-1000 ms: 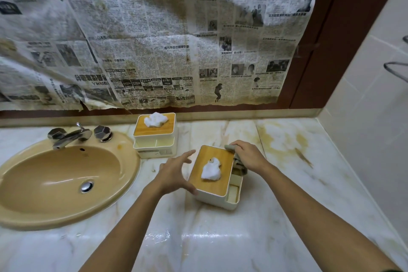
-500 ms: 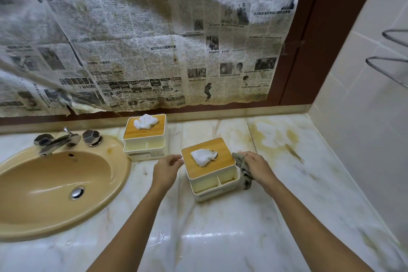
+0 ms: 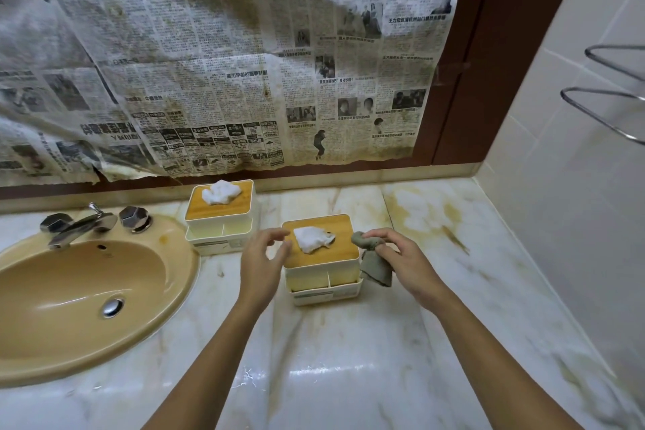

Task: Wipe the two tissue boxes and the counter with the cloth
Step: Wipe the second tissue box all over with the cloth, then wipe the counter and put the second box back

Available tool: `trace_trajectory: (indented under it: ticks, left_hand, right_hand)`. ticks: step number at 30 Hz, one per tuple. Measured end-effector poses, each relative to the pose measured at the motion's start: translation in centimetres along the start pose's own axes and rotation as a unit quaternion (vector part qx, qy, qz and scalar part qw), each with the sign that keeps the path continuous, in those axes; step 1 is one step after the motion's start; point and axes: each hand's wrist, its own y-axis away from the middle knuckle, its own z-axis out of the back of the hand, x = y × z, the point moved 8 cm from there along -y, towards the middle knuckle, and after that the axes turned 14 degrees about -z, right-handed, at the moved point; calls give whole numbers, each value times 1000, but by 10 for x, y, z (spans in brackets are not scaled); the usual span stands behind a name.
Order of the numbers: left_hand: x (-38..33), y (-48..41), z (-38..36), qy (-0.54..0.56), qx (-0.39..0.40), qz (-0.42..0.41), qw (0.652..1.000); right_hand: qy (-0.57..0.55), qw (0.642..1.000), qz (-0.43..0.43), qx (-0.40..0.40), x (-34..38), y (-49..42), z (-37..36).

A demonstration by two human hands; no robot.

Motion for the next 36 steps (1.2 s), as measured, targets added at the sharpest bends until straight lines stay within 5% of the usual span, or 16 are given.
trace_trajectory:
  ticks: [2, 5, 7, 13, 19, 28, 32, 36]
  left_hand:
    - [-35, 0, -15, 35, 66, -57, 996]
    - [-67, 3, -53, 131, 200, -36, 970]
    - [-80, 0, -67, 157, 222, -31, 962]
    - [-104, -18, -77, 233, 197, -32, 952]
    - [-107, -31, -70, 214, 156, -9, 964]
    - [-122, -56, -33, 106, 88, -55, 989]
    - [-129, -60, -28, 129, 110, -61, 984]
    - [-126, -65, -29, 166, 119, -39, 978]
  right_hand:
    - [-3, 999, 21, 35, 9, 9, -2]
    - [-17, 995, 61, 70, 24, 20, -2]
    - [-40, 993, 66, 88, 33, 25, -1]
    - [-16, 997, 0, 70, 37, 21, 12]
    - [60, 997, 35, 42, 64, 18, 13]
    - [5, 997, 66, 40, 79, 9, 14]
    - [50, 995, 82, 19, 89, 9, 18]
    - [-47, 996, 74, -20, 97, 8, 38]
